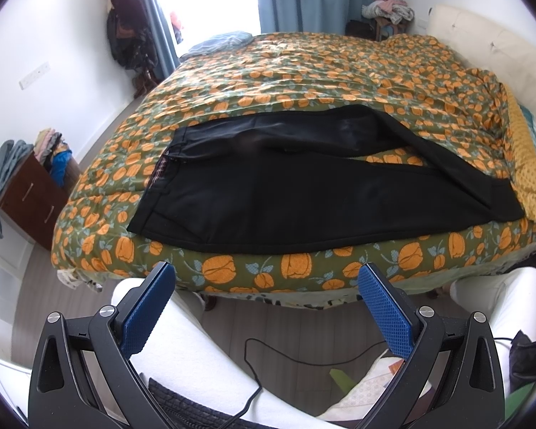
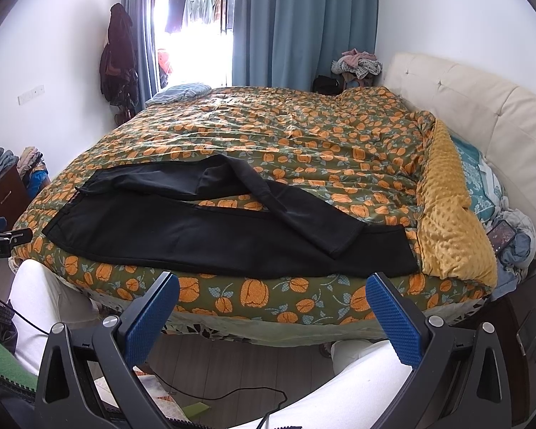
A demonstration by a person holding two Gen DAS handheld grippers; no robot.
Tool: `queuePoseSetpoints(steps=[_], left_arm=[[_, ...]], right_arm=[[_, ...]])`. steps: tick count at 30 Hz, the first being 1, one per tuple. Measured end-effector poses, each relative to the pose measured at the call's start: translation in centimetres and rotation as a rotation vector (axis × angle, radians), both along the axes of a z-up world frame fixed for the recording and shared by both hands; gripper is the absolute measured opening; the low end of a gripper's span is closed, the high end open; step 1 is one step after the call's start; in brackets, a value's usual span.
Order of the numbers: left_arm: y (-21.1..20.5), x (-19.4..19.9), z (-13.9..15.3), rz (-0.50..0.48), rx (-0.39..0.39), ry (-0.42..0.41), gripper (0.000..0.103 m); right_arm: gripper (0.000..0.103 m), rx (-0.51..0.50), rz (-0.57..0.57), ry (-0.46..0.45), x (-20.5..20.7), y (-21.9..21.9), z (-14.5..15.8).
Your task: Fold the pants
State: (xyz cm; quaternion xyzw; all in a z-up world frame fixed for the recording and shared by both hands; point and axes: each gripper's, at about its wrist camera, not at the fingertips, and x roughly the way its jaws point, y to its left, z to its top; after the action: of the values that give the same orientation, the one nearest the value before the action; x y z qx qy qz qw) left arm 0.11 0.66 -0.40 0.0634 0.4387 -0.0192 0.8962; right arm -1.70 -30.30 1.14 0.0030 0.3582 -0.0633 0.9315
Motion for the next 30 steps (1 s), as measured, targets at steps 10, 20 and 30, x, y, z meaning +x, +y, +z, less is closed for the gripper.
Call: queuePoseSetpoints(steps=[10,20,30], left_arm=[[0.0,0.0,0.0,0.001,0.0,0.002,0.102],[-0.1,0.0,0.0,0.001,0.0,0.001,0.102],[-1.2,1.5,0.8,-0.02,0.022,-0.074,0.102]], right_arm=[[0.103,0.011,0.002,0.012,0.3,-0.3,-0.2],[0.103,0.013,0.003,0.014,0.1,-0.2,-0.6],[0.103,0.001,0.043,0.017,0.5,0.8,-1.3]])
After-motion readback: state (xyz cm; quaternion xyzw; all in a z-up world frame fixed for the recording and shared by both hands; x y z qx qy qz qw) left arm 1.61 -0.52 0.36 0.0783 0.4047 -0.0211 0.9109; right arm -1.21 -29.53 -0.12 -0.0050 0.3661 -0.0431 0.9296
